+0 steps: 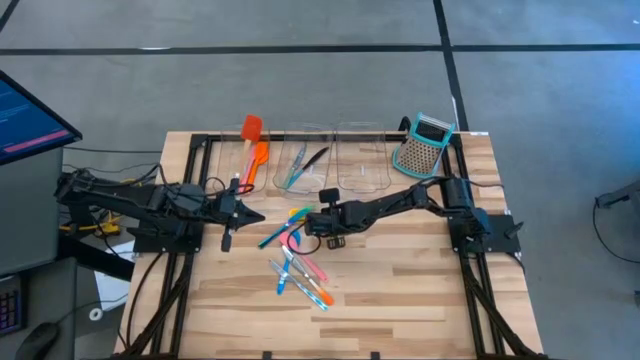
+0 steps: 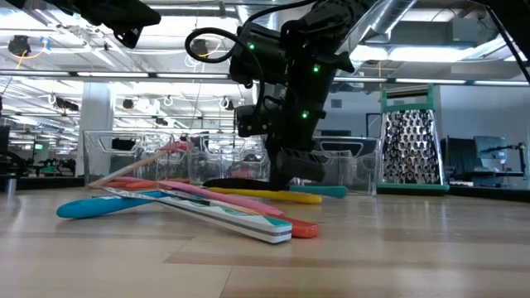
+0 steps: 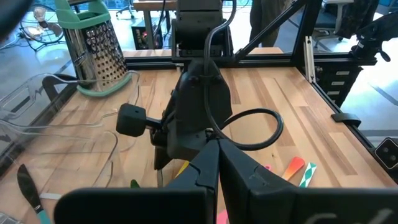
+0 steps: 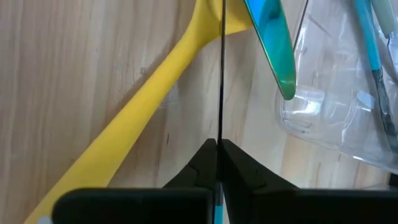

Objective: Pick & Place Kitchen Items
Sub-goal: Put the blue knife into the middle transparent bin

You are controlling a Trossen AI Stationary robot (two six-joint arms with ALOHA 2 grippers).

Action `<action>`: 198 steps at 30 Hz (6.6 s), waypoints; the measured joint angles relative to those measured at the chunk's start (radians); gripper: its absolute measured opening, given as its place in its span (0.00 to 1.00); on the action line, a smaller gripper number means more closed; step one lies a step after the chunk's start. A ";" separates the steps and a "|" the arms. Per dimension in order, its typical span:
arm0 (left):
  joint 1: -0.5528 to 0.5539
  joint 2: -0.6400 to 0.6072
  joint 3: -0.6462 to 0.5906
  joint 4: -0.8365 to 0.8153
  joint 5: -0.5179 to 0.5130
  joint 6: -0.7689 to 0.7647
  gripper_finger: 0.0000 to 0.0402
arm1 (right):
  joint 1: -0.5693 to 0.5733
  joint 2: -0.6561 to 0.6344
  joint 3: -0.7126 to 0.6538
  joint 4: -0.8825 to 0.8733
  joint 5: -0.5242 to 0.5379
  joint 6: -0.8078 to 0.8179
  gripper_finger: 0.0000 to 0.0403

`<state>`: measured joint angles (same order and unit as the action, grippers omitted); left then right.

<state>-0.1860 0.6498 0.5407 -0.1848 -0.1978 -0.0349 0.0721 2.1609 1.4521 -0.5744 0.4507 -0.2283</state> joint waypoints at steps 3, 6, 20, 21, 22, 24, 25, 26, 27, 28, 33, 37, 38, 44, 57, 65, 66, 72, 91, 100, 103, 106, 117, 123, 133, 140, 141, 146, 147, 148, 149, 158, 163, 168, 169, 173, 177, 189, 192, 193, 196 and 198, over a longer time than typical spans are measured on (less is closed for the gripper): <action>0.000 0.000 0.000 -0.001 0.000 0.000 0.00 | 0.004 0.000 0.000 -0.001 0.003 -0.003 0.01; 0.000 0.000 0.000 -0.001 0.000 0.000 0.00 | 0.003 -0.005 -0.001 -0.001 0.001 0.000 0.00; 0.000 0.000 0.000 -0.003 0.002 0.000 0.00 | 0.012 -0.152 -0.005 -0.048 -0.024 0.021 0.00; 0.000 0.000 0.000 -0.003 0.002 0.000 0.00 | 0.014 -0.163 -0.006 -0.050 -0.023 0.022 0.00; 0.000 0.000 0.000 -0.002 0.002 0.000 0.00 | 0.019 -0.177 -0.006 -0.049 -0.023 0.026 0.00; 0.000 0.000 0.000 -0.002 0.002 0.000 0.00 | 0.025 -0.213 -0.005 -0.047 -0.021 0.035 0.00; 0.000 0.000 0.000 -0.002 0.002 0.000 0.00 | 0.029 -0.230 -0.004 -0.045 -0.021 0.041 0.00; 0.000 0.000 0.000 -0.002 0.002 0.000 0.00 | 0.032 -0.246 -0.004 -0.045 -0.021 0.046 0.00; 0.000 0.000 0.000 -0.002 0.002 0.000 0.00 | 0.033 -0.263 -0.005 -0.046 -0.021 0.050 0.00; 0.000 0.000 0.000 -0.002 0.002 0.000 0.00 | 0.032 -0.282 -0.005 -0.045 -0.024 0.054 0.00; 0.000 0.000 0.000 0.000 0.001 0.000 0.00 | 0.030 -0.377 -0.004 0.003 -0.077 0.072 0.00; 0.000 0.005 0.000 0.009 -0.002 -0.003 0.00 | 0.027 -0.439 -0.027 0.088 -0.138 0.054 0.00; 0.000 0.010 0.000 0.009 -0.007 -0.005 0.00 | 0.025 -0.453 -0.037 0.116 -0.151 0.050 0.00; 0.013 0.086 0.000 0.046 -0.117 0.000 0.04 | -0.014 -0.522 -0.156 0.309 -0.239 0.040 0.00; 0.138 0.314 0.000 0.247 -0.116 0.030 0.20 | -0.083 -0.645 -0.546 0.804 -0.372 0.139 0.00; 0.203 0.314 0.000 0.312 -0.056 0.018 0.12 | -0.082 -0.712 -0.819 1.237 -0.373 0.165 0.00; 0.204 0.314 0.000 0.330 -0.056 0.011 0.11 | -0.082 -0.716 -0.846 1.285 -0.372 0.166 0.00; 0.200 0.345 0.000 0.422 -0.056 0.007 0.07 | -0.106 -0.718 -0.943 1.423 -0.327 0.153 0.00; 0.349 0.595 0.000 0.802 0.047 0.006 0.03 | -0.107 -0.718 -0.960 1.524 -0.321 0.177 0.00; 0.346 0.683 0.000 0.888 0.141 -0.123 0.10 | -0.099 -0.718 -0.960 1.535 -0.319 0.177 0.00; 0.334 0.704 0.000 0.977 0.228 -0.123 0.16 | -0.099 -0.718 -0.960 1.535 -0.319 0.177 0.00; 0.320 0.719 0.000 1.092 0.278 -0.122 0.21 | -0.099 -0.718 -0.960 1.535 -0.319 0.205 0.00; 0.301 0.831 0.058 1.135 0.282 -0.001 0.45 | -0.099 -0.717 -0.960 1.509 -0.322 0.227 0.00; 0.301 0.896 0.141 1.151 0.282 -0.028 0.50 | -0.099 -0.717 -0.960 1.491 -0.322 0.230 0.00; 0.296 0.918 0.152 1.152 0.282 -0.074 0.45 | -0.099 -0.717 -0.959 1.494 -0.322 0.237 0.00; 0.294 0.928 0.153 1.158 0.268 -0.075 0.44 | -0.098 -0.717 -0.959 1.495 -0.322 0.238 0.00; 0.294 0.930 0.156 1.162 0.268 -0.075 0.44 | -0.095 -0.717 -0.959 1.496 -0.322 0.238 0.00; 0.294 0.932 0.175 1.162 0.268 -0.073 0.44 | -0.076 -0.717 -0.959 1.501 -0.323 0.238 0.00; 0.294 0.932 0.178 1.161 0.268 -0.070 0.44 | -0.072 -0.717 -0.959 1.501 -0.323 0.238 0.00; 0.294 0.932 0.181 1.157 0.268 -0.070 0.44 | -0.071 -0.717 -0.959 1.502 -0.324 0.238 0.00; 0.294 0.932 0.186 1.155 0.268 -0.070 0.44 | -0.071 -0.717 -0.959 1.502 -0.325 0.238 0.00; 0.292 0.977 0.215 1.158 0.269 -0.071 0.44 | -0.072 -0.717 -0.958 1.503 -0.325 0.237 0.00; 0.286 1.044 0.267 1.158 0.270 -0.074 0.44 | -0.072 -0.717 -0.958 1.502 -0.323 0.233 0.00; 0.286 1.050 0.272 1.160 0.270 -0.074 0.44 | -0.072 -0.717 -0.958 1.503 -0.323 0.231 0.00; 0.286 1.046 0.272 1.155 0.270 -0.074 0.43 | -0.072 -0.717 -0.958 1.503 -0.323 0.230 0.00; 0.286 1.042 0.272 1.159 0.270 -0.076 0.38 | -0.072 -0.717 -0.958 1.503 -0.323 0.229 0.00; 0.286 1.043 0.272 1.157 0.270 -0.078 0.27 | -0.072 -0.717 -0.958 1.503 -0.323 0.229 0.00; 0.286 1.043 0.272 1.157 0.276 -0.051 0.01 | -0.072 -0.717 -0.958 1.503 -0.324 0.233 0.00; 0.289 1.043 0.272 1.157 0.276 -0.026 0.00 | -0.072 -0.717 -0.958 1.503 -0.324 0.232 0.00; 0.289 1.043 0.272 1.157 0.275 -0.025 0.00 | -0.072 -0.717 -0.958 1.503 -0.324 0.232 0.00; 0.290 1.043 0.272 1.157 0.275 -0.025 0.00 | -0.072 -0.717 -0.958 1.503 -0.324 0.230 0.00; 0.290 1.043 0.272 1.157 0.274 -0.025 0.00 | -0.072 -0.717 -0.958 1.503 -0.324 0.230 0.00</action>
<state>0.1036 1.6924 0.8124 0.9726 0.0761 -0.0597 -0.0002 1.4437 0.4946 0.9287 0.1268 0.0017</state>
